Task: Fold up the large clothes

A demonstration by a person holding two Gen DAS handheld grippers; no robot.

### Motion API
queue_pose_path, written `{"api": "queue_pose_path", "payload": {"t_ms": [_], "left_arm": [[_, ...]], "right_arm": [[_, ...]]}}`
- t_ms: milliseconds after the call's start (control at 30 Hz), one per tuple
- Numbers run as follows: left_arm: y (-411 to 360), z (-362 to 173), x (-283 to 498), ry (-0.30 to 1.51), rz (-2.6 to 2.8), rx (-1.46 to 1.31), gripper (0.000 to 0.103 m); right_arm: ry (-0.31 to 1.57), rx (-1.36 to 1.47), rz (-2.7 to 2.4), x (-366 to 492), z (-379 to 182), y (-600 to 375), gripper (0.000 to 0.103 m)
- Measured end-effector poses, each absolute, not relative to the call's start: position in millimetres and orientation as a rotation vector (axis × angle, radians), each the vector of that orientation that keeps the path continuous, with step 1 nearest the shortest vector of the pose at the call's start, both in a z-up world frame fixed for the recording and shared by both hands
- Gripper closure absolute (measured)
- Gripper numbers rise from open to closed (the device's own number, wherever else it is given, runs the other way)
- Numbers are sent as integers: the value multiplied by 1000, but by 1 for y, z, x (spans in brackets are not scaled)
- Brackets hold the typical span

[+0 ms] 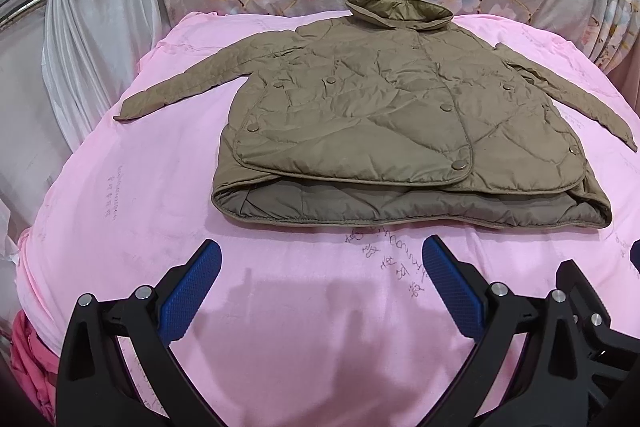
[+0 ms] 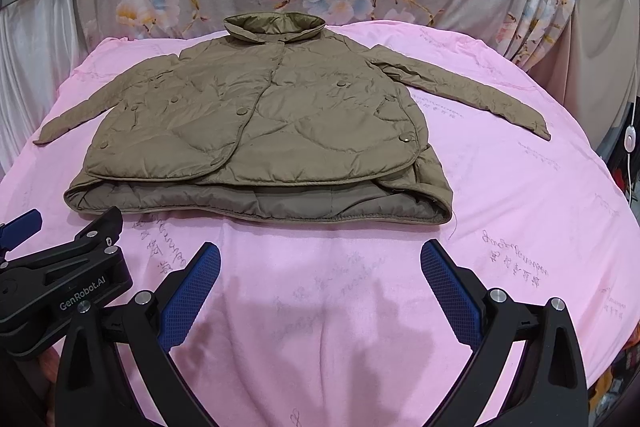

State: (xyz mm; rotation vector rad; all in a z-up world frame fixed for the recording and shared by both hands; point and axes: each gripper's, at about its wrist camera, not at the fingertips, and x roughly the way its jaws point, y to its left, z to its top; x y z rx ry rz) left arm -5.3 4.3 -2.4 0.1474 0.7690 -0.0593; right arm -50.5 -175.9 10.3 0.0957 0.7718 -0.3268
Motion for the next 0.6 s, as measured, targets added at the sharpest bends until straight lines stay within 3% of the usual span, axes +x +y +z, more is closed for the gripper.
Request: {"api": "queue_pose_path", "payload": {"t_ms": [600], "left_arm": [[2,6,-11,754,-55,144,5]], "right_arm": [[758,107,-326,-55,17,-174,5]]}}
